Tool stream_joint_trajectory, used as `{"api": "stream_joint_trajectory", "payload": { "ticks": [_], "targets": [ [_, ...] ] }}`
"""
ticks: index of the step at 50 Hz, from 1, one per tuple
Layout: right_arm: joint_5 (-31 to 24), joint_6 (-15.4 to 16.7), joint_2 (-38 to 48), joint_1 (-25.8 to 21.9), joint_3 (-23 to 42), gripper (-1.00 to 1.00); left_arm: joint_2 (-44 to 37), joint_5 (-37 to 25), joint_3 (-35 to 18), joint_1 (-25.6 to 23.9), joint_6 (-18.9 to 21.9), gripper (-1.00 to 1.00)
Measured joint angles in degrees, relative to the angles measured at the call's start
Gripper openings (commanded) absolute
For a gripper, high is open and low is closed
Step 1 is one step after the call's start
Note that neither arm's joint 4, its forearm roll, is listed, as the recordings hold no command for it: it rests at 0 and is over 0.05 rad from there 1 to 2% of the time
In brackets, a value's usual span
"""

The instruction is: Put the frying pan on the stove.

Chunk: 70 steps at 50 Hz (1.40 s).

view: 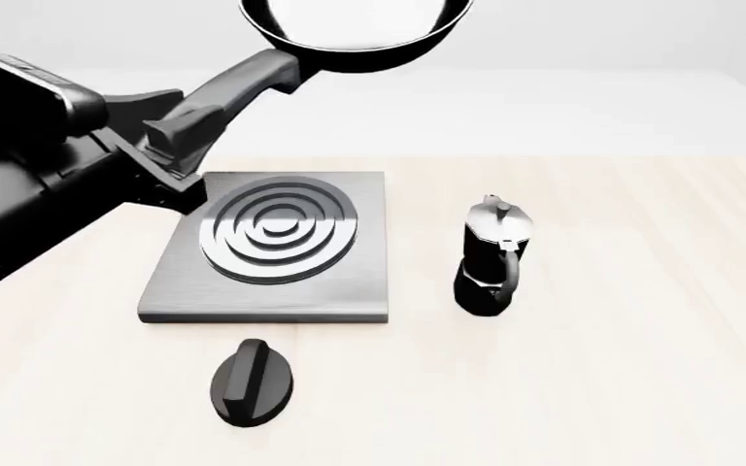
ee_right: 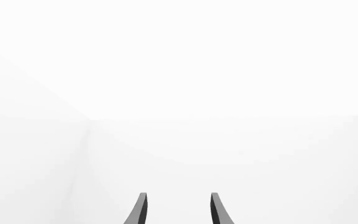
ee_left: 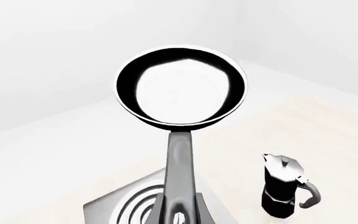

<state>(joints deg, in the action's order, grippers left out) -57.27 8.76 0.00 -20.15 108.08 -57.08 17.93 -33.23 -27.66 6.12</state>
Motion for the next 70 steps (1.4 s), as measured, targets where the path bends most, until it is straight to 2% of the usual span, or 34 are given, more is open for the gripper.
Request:
{"api": "stream_joint_trajectory", "payload": {
  "ticks": [22,46,70],
  "targets": [
    [0.0,0.3,0.0,-0.3,0.1,1.0,10.4,-5.0,5.5,2.6,-0.5,-1.0],
    [-0.2,0.7,0.0,-0.8,0.3,1.0,17.3,-9.7,9.3,3.2,-0.6,-1.0],
    [-0.4,1.2,0.0,-1.1,0.4,1.0,25.2,-17.1,11.5,5.1,-0.2,-1.0]
  ]
}}
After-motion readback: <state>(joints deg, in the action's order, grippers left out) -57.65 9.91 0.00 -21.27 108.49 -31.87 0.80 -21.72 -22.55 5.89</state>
